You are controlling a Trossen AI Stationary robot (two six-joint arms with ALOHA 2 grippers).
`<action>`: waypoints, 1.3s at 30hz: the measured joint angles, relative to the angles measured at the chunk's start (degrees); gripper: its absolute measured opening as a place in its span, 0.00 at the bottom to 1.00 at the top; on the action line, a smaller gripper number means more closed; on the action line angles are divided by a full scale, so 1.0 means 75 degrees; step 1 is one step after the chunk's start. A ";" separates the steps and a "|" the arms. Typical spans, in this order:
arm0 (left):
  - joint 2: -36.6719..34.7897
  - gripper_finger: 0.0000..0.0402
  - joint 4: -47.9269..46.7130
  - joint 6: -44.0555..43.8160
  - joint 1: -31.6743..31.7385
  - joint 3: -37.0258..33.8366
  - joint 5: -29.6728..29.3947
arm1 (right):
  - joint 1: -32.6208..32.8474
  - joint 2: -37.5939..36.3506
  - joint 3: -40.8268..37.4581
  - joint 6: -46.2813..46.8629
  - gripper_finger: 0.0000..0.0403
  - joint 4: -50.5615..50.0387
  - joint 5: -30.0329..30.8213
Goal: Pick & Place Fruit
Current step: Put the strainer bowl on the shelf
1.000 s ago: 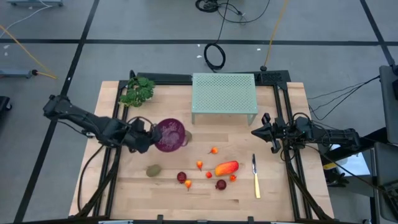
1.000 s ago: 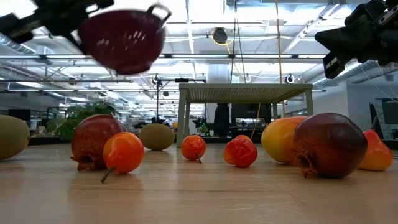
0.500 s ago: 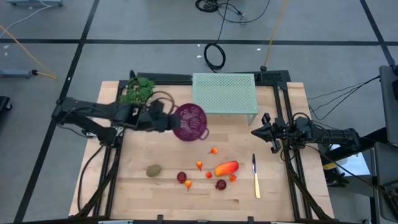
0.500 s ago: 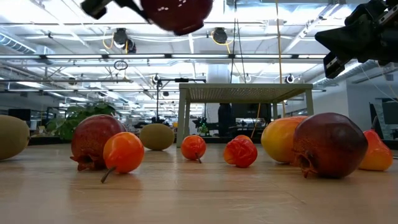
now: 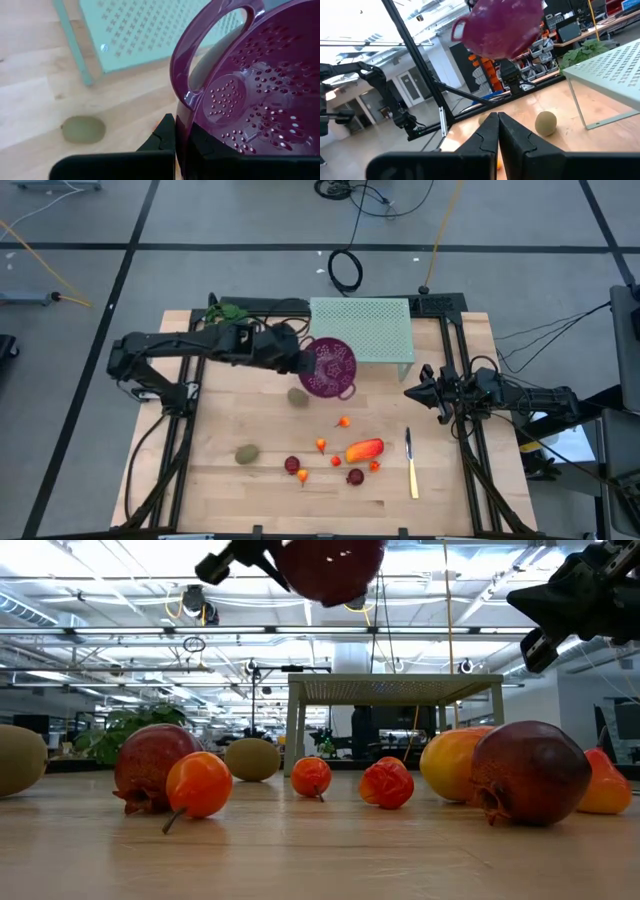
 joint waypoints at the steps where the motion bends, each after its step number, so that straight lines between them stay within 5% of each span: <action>1: 0.0089 0.00 0.0080 -0.0002 0.0067 0.0067 0.0000 | 0.0000 0.0001 -0.0001 -0.0049 0.01 0.0000 0.0000; 23: 0.2715 0.00 0.0248 -0.0042 0.1748 0.2553 -0.0003 | 0.0000 0.0001 -0.0002 -0.0709 0.01 -0.0055 0.0009; 39: 0.2914 0.00 -0.1003 -0.0668 0.2268 0.3058 0.0404 | 0.0000 0.0002 0.0000 -0.1221 0.01 -0.0061 0.0007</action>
